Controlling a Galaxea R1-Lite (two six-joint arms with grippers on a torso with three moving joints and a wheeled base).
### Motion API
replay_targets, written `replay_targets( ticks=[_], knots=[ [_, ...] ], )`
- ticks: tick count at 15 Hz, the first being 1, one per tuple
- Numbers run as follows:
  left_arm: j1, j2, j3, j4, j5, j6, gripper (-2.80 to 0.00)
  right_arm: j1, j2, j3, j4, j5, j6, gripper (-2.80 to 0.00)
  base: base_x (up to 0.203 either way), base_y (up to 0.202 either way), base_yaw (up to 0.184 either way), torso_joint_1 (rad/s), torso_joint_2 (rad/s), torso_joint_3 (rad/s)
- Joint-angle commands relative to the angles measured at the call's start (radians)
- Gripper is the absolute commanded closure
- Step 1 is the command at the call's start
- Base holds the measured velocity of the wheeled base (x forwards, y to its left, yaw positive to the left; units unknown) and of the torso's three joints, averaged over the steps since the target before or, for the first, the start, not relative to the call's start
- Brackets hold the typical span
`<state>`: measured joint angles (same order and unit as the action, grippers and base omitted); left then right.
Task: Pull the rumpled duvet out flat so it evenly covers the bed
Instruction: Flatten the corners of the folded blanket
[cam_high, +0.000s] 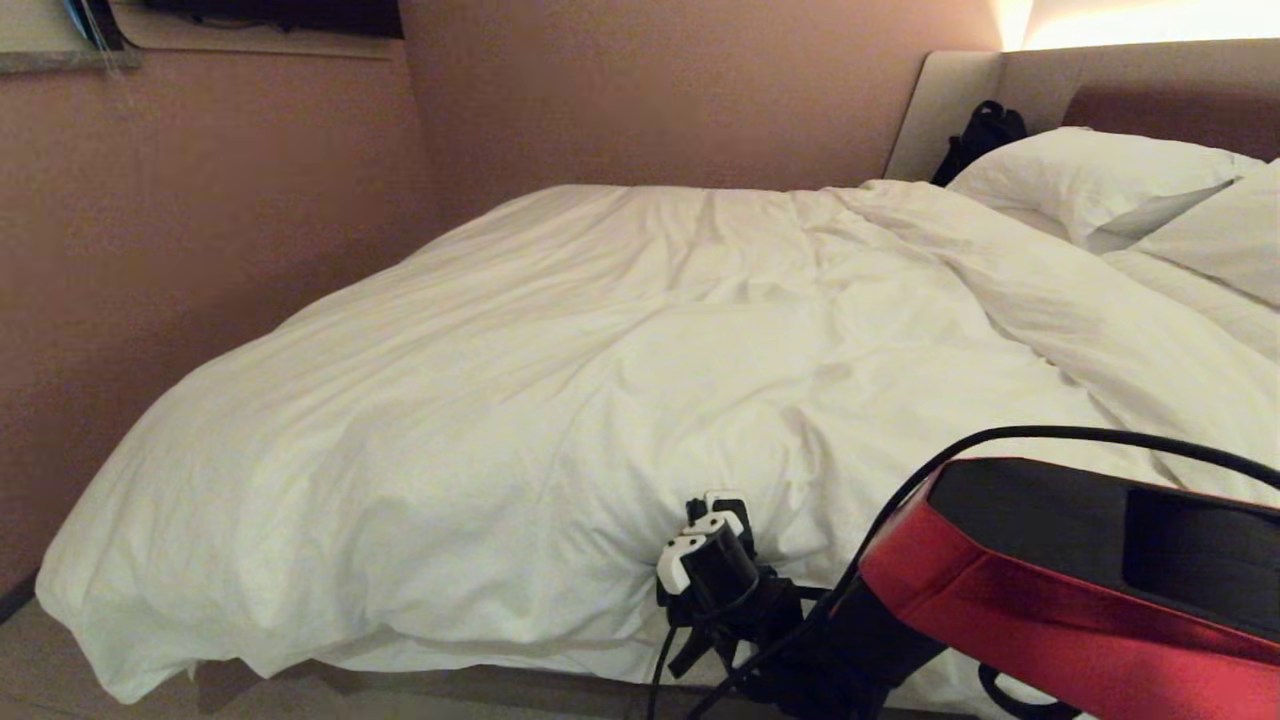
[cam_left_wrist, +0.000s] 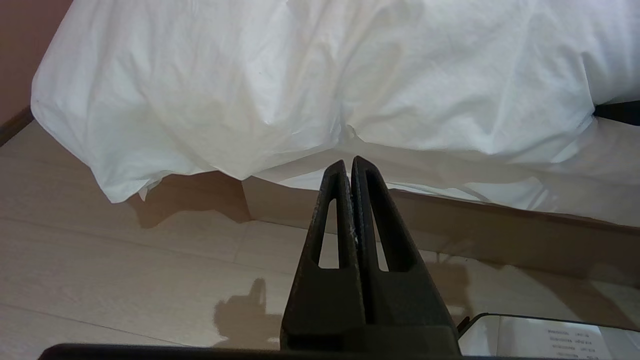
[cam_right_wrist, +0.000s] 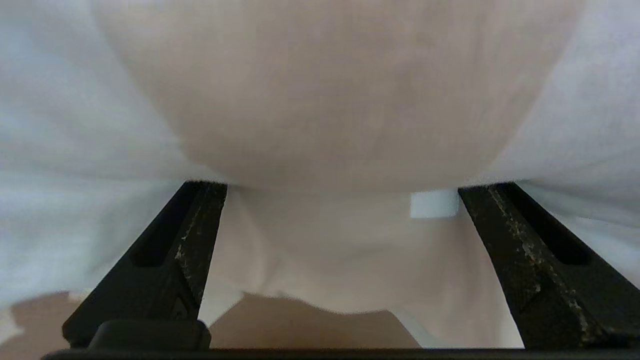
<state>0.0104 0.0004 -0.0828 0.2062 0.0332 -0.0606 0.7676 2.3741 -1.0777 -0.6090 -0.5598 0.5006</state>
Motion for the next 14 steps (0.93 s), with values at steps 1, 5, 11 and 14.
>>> replay_targets(
  ticks=[1,5,11,14],
  knots=[
    [0.000,0.000,0.000,0.001,0.001,-0.001,0.00,-0.011,0.041,-0.012,-0.013,-0.010,0.003,-2.80,0.000,0.000,0.000,0.000,0.00,0.000],
    [0.000,0.000,0.000,0.001,0.001,-0.001,0.00,-0.024,0.068,-0.021,-0.022,-0.012,0.003,-2.80,0.000,0.000,0.000,0.000,0.00,0.000],
    [0.000,0.000,0.000,0.001,0.001,-0.001,0.00,-0.045,0.108,-0.034,-0.025,-0.012,0.001,-2.80,0.000,0.000,0.000,0.000,0.00,0.000],
    [0.000,0.000,0.000,0.001,0.001,-0.001,0.00,-0.045,0.109,-0.034,-0.025,-0.012,0.001,0.00,0.000,0.000,0.000,0.000,0.00,0.000]
  ],
)
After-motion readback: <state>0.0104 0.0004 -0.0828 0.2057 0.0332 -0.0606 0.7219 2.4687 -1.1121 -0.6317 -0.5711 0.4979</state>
